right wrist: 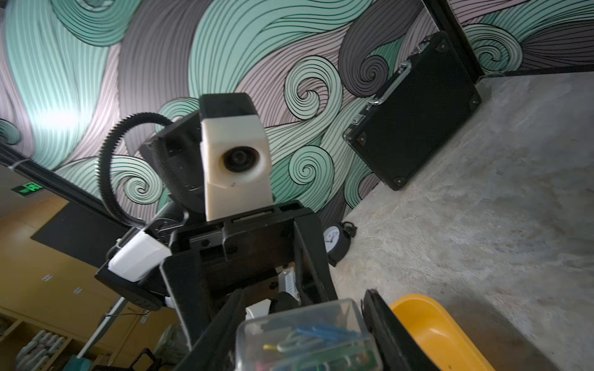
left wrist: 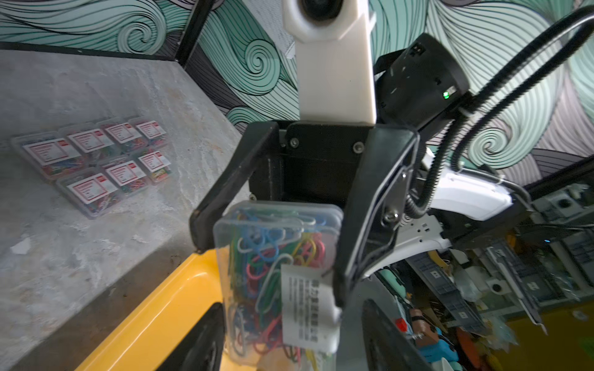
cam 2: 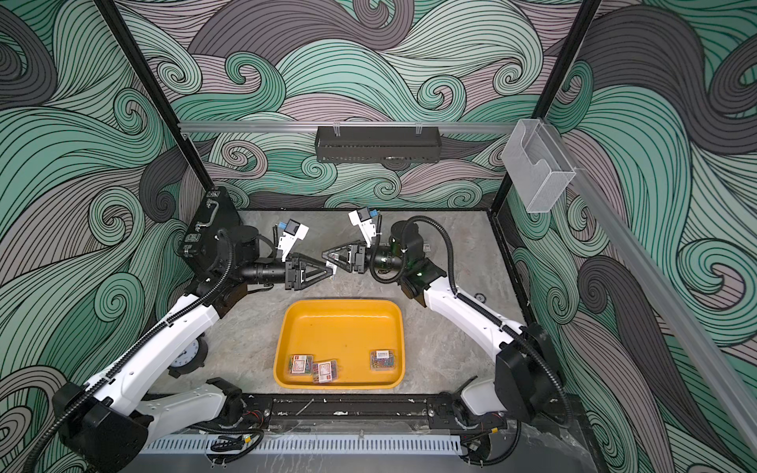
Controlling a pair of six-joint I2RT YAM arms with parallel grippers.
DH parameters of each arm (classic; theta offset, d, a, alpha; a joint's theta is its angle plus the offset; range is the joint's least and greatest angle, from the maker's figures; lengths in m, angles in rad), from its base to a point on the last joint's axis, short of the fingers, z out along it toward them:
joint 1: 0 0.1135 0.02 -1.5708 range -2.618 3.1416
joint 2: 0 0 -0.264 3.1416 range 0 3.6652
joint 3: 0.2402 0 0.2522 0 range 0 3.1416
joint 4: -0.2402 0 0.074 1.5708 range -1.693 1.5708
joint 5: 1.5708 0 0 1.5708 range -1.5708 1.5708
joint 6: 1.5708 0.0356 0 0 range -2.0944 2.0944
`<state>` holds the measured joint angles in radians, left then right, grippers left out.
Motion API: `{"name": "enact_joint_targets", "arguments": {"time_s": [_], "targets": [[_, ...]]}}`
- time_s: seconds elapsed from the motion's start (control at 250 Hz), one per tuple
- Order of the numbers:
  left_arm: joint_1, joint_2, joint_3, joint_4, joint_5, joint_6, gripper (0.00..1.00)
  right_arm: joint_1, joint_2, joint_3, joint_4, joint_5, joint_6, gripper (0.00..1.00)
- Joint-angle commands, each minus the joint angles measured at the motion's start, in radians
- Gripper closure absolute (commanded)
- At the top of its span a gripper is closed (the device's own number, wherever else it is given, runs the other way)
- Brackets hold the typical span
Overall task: Take the paper clips out of the storage box
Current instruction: Pick up the boxed paper clips from the storage box, then place the boxed paper clips in the storage box.
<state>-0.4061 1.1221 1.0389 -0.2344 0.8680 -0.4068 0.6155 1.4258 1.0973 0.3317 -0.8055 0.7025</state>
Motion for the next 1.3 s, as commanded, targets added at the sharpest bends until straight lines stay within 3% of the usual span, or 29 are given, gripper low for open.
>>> {"name": "enact_joint_targets", "arguments": {"time_s": [0.0, 0.212, 0.32, 0.751, 1.299], "targets": [[0.007, -0.034, 0.035, -0.191, -0.208, 0.066, 0.32, 0.003, -0.001, 0.047, -0.175, 0.107, -0.106, 0.52], [0.007, -0.023, 0.052, -0.356, -0.591, 0.026, 0.30, 0.023, 0.044, 0.075, -0.447, 0.290, -0.224, 0.56], [0.007, 0.012, 0.065, -0.417, -0.697, 0.015, 0.30, 0.051, 0.071, 0.074, -0.564, 0.374, -0.277, 0.57], [0.008, 0.062, 0.071, -0.426, -0.705, -0.003, 0.30, 0.283, 0.175, 0.053, -0.802, 0.753, -0.292, 0.58], [0.007, 0.025, 0.035, -0.432, -0.708, 0.004, 0.30, 0.455, 0.449, 0.219, -0.924, 0.899, -0.329, 0.55]]}}
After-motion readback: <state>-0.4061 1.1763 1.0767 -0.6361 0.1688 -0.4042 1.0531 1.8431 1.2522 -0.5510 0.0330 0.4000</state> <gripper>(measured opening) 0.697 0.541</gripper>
